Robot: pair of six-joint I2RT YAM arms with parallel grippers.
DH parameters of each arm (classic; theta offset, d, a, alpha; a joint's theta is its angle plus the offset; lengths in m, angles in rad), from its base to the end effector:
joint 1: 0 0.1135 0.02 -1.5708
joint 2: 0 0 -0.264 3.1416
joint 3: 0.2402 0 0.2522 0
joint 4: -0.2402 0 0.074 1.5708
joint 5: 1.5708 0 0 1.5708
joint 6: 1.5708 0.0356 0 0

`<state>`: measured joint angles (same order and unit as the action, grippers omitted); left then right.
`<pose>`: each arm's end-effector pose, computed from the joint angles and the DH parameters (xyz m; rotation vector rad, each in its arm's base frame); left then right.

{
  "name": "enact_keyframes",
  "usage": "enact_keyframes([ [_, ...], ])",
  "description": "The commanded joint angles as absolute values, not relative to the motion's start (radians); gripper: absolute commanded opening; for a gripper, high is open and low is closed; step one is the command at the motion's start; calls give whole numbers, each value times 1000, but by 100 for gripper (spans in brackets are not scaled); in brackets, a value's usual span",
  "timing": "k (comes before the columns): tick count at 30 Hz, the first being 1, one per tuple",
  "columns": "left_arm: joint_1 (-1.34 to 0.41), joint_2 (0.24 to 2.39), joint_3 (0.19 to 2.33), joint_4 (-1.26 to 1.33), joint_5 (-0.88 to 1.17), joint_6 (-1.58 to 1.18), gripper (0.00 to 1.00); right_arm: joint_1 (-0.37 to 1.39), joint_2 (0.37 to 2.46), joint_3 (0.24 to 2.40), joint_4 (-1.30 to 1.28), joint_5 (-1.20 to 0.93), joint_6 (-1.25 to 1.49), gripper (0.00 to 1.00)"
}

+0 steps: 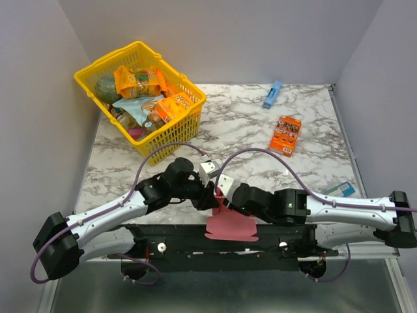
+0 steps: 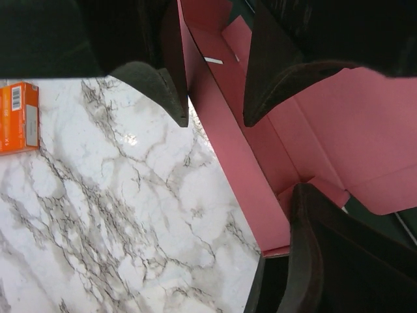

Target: Fold the paper box

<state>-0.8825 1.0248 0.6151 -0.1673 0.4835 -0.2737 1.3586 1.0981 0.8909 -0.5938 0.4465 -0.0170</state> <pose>0.1269 -0.1804 0.2390 0.9815 2.0994 -1.1550 0.0626 0.2174 0.2807 -1.2805 1.8876 0.1680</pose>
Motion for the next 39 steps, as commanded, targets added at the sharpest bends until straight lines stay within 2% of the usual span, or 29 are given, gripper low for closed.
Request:
enact_keyframes([
  [1,-876,1005,649,-178,466,-275,0,1387,1167,920,-624,615,-2,38],
  [2,-876,1003,652,-192,448,-278,0,1390,1176,926,-629,623,-3,30],
  [3,-876,1002,655,-201,396,-276,0,1390,1184,931,-640,629,-3,27],
  [6,-876,999,663,-238,318,-270,0,1394,1215,954,-676,650,60,22],
  [13,-903,988,670,-267,157,-258,0,1394,1230,1011,-733,666,135,22],
  [20,-1014,989,684,-339,-116,-239,0,1394,1269,1052,-791,692,193,22],
  [24,-1063,986,680,-350,-210,-235,10,1394,1301,1071,-831,707,224,22],
  [30,-1078,966,675,-342,-219,-252,20,1393,1304,1063,-830,712,250,21],
  [32,-1080,956,669,-322,-202,-252,18,1394,1299,1058,-830,712,255,21],
  [34,-1080,945,661,-321,-206,-252,10,1394,1292,1058,-834,713,259,21],
  [39,-1112,966,681,-363,-297,-252,2,1394,1279,1065,-828,715,261,22],
])
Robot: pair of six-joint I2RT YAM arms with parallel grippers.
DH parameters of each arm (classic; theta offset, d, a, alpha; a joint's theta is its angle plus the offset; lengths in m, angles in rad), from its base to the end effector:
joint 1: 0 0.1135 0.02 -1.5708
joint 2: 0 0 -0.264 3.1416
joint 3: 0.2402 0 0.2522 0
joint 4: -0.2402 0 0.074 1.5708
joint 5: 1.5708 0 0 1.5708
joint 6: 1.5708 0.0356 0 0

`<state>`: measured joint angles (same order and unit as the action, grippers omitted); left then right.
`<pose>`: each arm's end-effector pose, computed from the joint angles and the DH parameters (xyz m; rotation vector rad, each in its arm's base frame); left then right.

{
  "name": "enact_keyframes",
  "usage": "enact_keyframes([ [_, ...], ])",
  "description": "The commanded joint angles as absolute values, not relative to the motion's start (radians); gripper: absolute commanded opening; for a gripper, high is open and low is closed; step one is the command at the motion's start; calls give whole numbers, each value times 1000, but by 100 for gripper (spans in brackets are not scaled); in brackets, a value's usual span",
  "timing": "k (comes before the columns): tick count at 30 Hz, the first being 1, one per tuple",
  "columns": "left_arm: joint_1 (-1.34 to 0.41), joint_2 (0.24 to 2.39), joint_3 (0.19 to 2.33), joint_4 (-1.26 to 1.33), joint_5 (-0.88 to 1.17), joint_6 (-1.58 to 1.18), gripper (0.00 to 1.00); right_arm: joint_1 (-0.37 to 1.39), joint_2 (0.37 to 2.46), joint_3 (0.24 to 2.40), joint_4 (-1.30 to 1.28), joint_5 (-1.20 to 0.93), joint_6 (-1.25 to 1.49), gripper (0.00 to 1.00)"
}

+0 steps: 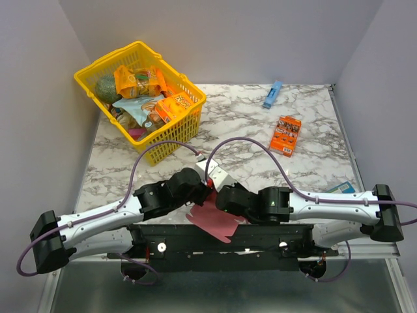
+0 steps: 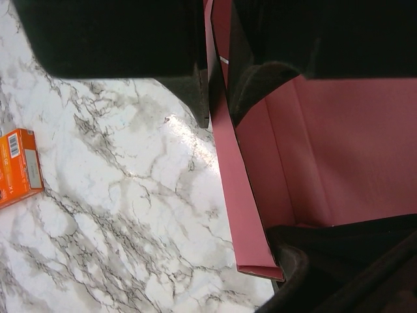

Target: Fold the paper box

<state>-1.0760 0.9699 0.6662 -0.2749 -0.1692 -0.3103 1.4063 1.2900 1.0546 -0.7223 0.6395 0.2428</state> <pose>0.1068 -0.1853 0.2556 0.7296 2.0824 -0.6185 0.0632 0.2511 0.2845 -1.0505 2.0311 0.0173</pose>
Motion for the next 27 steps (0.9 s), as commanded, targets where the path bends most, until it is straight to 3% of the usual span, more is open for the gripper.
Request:
enact_keyframes([
  [1,-1117,971,683,-365,-317,-255,0,1393,1281,1066,-830,716,261,21],
  [18,-1169,1198,845,-520,-666,-291,0,1394,1316,1098,-901,776,334,20],
  [24,-1169,1117,766,-410,-480,-250,0,1394,1281,1063,-819,738,324,22],
  [27,-1131,1066,726,-370,-329,-261,0,1394,1218,1023,-746,716,307,35],
])
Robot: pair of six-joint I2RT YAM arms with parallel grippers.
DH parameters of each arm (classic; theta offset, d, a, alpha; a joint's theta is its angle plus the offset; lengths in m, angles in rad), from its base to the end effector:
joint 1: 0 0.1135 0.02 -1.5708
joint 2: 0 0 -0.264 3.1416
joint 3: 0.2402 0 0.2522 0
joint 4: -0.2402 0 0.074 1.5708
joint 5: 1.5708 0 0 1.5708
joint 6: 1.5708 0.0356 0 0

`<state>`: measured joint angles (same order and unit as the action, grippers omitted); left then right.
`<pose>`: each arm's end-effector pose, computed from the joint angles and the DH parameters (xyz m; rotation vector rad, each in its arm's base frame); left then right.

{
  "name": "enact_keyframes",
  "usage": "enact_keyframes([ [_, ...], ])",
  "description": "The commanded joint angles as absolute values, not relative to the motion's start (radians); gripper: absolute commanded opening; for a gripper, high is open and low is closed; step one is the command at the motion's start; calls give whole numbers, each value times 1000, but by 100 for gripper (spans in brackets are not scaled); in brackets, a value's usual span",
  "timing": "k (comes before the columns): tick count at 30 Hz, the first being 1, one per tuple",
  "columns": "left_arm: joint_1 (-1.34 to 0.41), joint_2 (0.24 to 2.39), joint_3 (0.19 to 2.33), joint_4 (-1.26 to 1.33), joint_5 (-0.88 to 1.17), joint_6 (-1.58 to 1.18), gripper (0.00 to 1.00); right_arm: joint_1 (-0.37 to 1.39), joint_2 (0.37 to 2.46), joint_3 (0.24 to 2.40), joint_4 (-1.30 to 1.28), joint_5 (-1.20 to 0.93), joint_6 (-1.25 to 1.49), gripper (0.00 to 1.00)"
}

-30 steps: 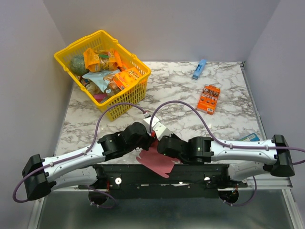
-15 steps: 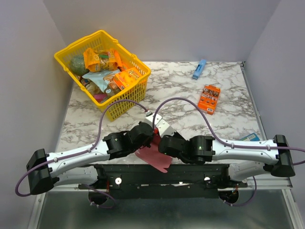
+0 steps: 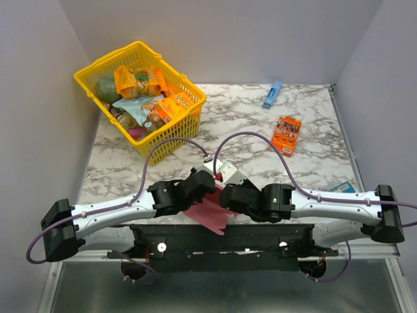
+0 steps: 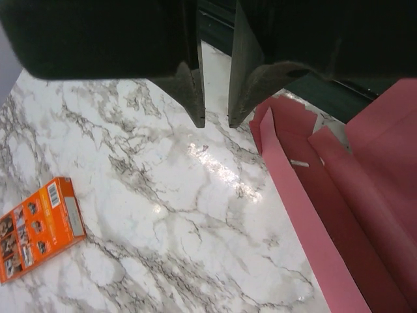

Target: Fold the paper box

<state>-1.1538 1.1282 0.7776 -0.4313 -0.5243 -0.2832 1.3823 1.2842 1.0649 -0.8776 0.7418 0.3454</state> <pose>0.1102 -0.2049 0.2504 0.7106 2.1154 -0.1597 0.0692 0.2344 0.2828 -0.9443 2.0877 -0.1574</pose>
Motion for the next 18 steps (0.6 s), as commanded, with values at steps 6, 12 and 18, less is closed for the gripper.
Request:
enact_keyframes([
  [6,-1045,1005,692,-347,-179,-279,0,1396,1128,979,-621,614,246,65],
  [12,-1028,1009,693,-356,-166,-282,0,1433,1140,973,-543,578,209,75],
  [18,-1014,994,693,-347,-130,-293,0,1434,1230,976,-555,650,236,74],
])
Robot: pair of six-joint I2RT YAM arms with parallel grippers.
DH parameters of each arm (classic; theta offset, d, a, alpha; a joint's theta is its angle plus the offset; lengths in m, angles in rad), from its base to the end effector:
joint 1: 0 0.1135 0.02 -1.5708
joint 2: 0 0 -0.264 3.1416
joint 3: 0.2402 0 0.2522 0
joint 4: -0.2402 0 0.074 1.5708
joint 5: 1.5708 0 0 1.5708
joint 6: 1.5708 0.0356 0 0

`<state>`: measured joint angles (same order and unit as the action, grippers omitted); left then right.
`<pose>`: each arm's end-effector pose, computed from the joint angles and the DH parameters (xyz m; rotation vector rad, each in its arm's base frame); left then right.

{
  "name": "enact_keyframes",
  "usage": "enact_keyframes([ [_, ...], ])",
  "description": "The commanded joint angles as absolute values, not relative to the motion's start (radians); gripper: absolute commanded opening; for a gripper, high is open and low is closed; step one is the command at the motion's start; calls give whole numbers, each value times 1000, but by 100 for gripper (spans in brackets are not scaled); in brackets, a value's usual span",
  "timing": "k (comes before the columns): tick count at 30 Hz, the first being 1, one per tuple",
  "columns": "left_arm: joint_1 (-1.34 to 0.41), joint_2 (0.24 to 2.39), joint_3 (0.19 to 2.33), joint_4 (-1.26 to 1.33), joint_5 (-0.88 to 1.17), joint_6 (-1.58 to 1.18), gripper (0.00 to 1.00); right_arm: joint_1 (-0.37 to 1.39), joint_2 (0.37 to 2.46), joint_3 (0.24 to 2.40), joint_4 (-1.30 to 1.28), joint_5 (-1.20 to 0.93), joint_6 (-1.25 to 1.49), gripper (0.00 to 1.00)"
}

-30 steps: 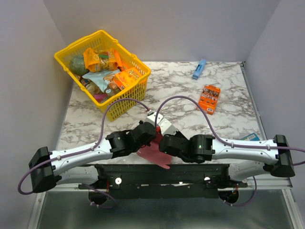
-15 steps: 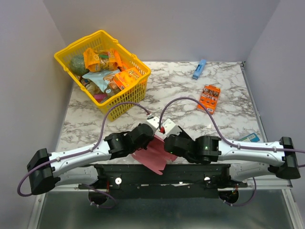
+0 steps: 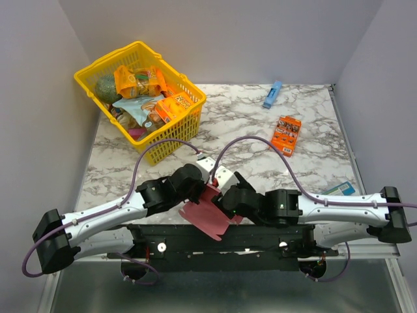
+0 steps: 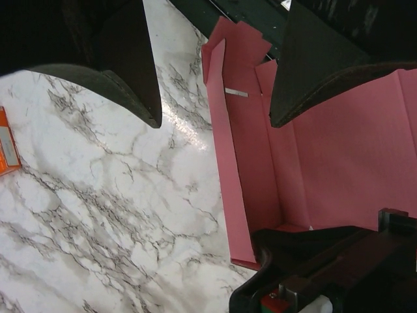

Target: Fold the paper box

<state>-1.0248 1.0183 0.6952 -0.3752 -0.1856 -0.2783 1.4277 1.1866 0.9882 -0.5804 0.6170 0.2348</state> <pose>0.1179 -0.1814 0.2473 0.7453 2.1766 -0.4797 0.0555 0.2409 0.2964 -0.9792 1.9568 0.2041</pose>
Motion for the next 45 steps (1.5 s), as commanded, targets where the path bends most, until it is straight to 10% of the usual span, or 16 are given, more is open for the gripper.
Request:
enact_keyframes([
  [1,-1011,991,695,-348,-129,-291,0,1434,1236,976,-554,663,236,74],
  [12,-997,994,699,-338,-114,-319,0,1437,1301,979,-563,732,210,17],
  [15,-991,991,707,-336,-123,-325,0,1439,1310,974,-572,735,207,14],
  [26,-968,913,698,-308,-89,-316,82,1439,1273,920,-617,739,255,9],
  [45,-807,920,471,-42,-149,-479,82,1437,1268,838,-531,735,262,9],
])
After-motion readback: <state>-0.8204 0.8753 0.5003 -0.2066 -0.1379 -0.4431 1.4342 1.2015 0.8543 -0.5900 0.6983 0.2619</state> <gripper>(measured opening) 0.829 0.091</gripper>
